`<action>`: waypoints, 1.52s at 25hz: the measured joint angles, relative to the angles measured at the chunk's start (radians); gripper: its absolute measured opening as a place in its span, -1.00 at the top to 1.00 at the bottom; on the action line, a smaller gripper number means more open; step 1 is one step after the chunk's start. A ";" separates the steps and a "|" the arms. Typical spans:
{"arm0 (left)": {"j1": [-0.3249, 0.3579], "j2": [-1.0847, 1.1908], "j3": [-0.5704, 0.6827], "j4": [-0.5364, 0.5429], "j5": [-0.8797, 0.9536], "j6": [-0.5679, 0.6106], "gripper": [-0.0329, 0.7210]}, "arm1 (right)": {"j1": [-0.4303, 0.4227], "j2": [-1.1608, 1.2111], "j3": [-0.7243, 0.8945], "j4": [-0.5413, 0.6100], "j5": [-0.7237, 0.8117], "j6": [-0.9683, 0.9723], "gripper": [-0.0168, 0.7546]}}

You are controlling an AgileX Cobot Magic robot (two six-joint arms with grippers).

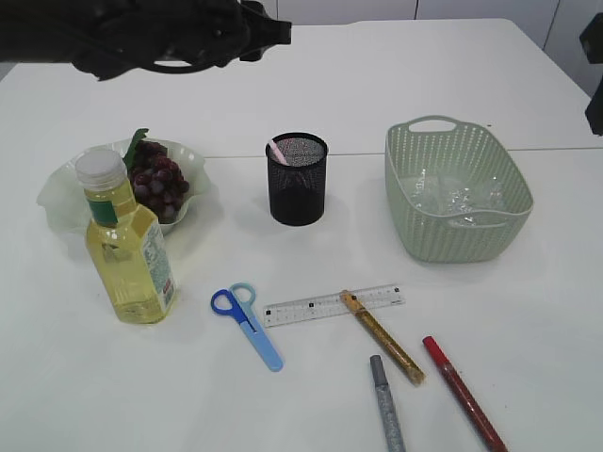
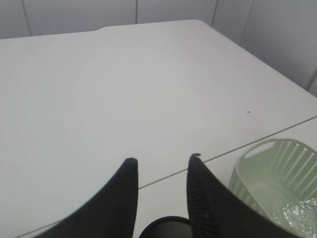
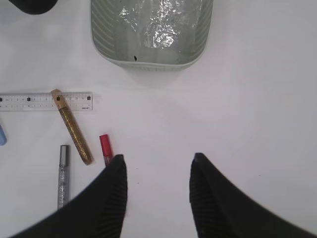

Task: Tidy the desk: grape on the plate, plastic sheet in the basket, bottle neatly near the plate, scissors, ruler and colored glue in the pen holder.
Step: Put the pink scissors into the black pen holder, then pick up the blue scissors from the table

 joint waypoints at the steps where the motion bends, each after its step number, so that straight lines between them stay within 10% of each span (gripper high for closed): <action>1: -0.005 -0.019 0.000 0.000 0.043 0.000 0.25 | 0.000 0.000 0.000 0.005 0.000 0.000 0.15; 20: -0.101 -0.384 0.000 -0.305 0.939 0.105 0.28 | 0.012 0.000 0.000 0.176 0.000 0.001 0.15; 38: -0.101 -0.497 0.000 -0.397 1.311 0.169 0.27 | 0.322 0.227 -0.063 0.181 -0.005 0.071 0.15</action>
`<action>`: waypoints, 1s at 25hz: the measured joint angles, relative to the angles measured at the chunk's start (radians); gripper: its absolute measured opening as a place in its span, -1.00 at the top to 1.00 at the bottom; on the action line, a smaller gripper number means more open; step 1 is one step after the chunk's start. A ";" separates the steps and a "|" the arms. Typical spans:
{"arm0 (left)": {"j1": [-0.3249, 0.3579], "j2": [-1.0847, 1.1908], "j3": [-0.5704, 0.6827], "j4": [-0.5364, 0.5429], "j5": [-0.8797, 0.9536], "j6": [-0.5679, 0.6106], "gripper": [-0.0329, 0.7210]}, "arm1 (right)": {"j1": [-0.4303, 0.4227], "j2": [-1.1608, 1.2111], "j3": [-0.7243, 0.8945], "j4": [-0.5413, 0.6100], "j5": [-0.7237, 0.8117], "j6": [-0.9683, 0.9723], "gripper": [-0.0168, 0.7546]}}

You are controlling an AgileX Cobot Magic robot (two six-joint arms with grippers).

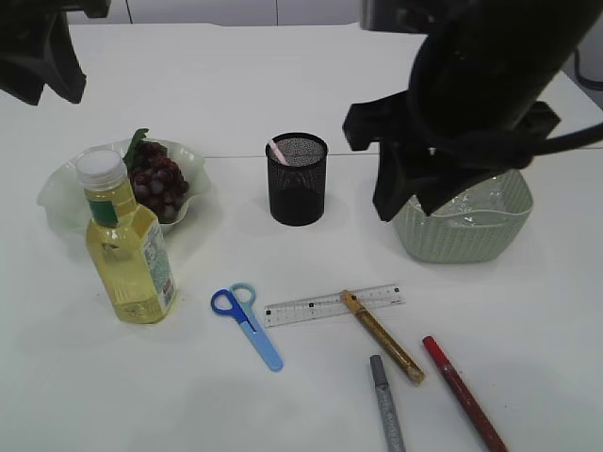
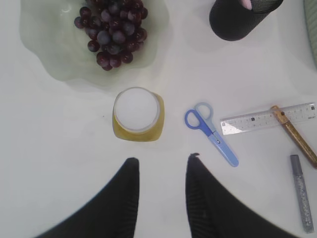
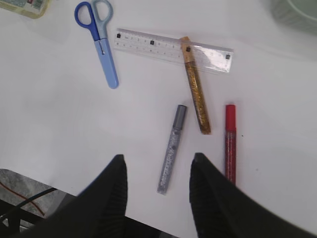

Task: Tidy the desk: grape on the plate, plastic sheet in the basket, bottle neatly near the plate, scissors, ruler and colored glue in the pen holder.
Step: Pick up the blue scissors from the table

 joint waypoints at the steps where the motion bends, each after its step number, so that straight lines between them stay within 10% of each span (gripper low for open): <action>1: 0.000 -0.005 0.000 0.000 0.000 0.000 0.27 | 0.011 0.019 -0.019 0.000 0.000 0.000 0.15; 25: 0.108 -0.189 0.000 -0.046 0.015 0.157 0.27 | 0.188 0.540 -0.400 0.060 -0.012 0.012 0.15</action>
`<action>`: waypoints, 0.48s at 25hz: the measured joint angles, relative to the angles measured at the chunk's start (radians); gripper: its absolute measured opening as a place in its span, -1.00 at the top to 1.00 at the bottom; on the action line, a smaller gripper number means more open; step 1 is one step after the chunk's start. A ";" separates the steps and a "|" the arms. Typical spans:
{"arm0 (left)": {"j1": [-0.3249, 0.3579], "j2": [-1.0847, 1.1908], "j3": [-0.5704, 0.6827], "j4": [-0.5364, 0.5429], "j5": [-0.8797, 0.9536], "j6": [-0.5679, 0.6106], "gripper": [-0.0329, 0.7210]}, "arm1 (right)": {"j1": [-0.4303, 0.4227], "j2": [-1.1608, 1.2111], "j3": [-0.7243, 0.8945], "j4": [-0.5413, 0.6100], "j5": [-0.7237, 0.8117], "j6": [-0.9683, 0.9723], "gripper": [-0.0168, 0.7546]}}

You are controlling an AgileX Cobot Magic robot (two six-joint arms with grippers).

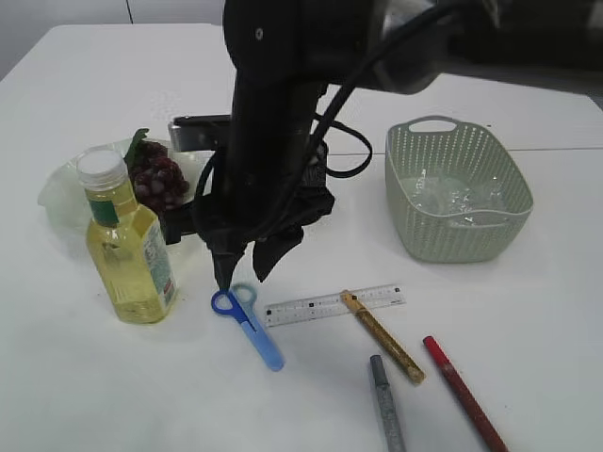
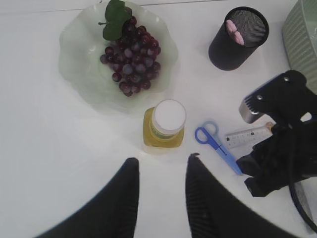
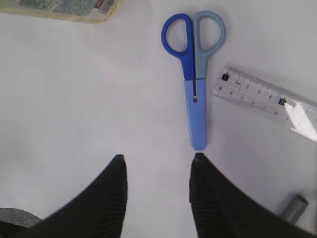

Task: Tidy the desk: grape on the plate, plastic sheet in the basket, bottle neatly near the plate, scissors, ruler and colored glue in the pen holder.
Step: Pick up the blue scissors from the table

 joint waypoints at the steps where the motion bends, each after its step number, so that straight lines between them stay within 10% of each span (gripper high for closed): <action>1: 0.000 -0.002 0.000 0.005 0.000 0.002 0.27 | 0.000 0.015 -0.014 0.004 0.000 0.000 0.15; 12: 0.000 -0.002 0.000 0.023 0.002 0.030 0.27 | 0.000 0.127 -0.078 -0.009 -0.002 -0.043 0.15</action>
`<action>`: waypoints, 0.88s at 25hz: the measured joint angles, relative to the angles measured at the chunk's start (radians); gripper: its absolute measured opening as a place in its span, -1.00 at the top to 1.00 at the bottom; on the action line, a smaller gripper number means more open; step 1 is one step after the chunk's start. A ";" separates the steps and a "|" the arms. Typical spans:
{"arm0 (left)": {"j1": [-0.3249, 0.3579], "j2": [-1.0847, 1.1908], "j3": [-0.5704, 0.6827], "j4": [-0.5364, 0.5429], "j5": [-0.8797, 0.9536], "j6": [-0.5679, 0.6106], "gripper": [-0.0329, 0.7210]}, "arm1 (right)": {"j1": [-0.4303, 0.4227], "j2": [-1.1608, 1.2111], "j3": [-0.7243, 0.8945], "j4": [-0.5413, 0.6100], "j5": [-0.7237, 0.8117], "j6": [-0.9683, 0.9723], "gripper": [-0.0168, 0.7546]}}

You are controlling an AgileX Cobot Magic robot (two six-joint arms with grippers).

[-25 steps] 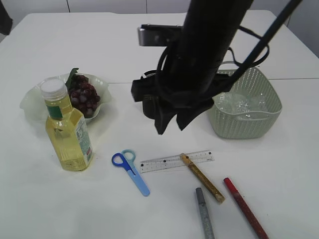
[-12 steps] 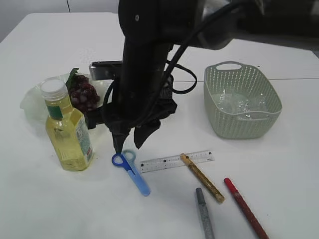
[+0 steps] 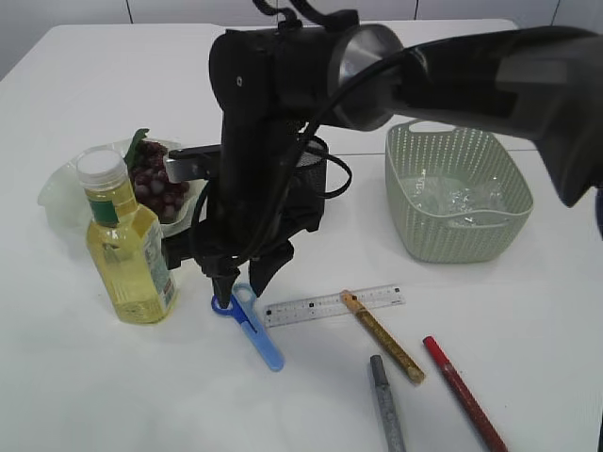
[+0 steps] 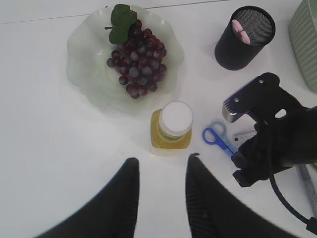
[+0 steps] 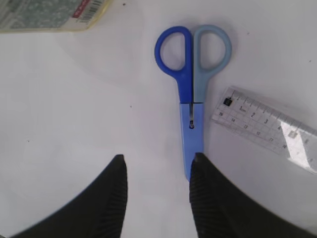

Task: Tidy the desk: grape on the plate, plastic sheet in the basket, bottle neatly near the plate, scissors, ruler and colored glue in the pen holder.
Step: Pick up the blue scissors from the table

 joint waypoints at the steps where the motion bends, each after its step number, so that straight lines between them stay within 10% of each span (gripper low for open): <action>1: 0.000 0.000 0.000 0.000 0.000 0.002 0.27 | 0.000 0.009 -0.005 0.000 -0.002 -0.002 0.15; 22: 0.000 0.000 0.000 0.000 0.000 0.038 0.27 | 0.000 0.141 -0.059 -0.008 -0.011 -0.024 0.15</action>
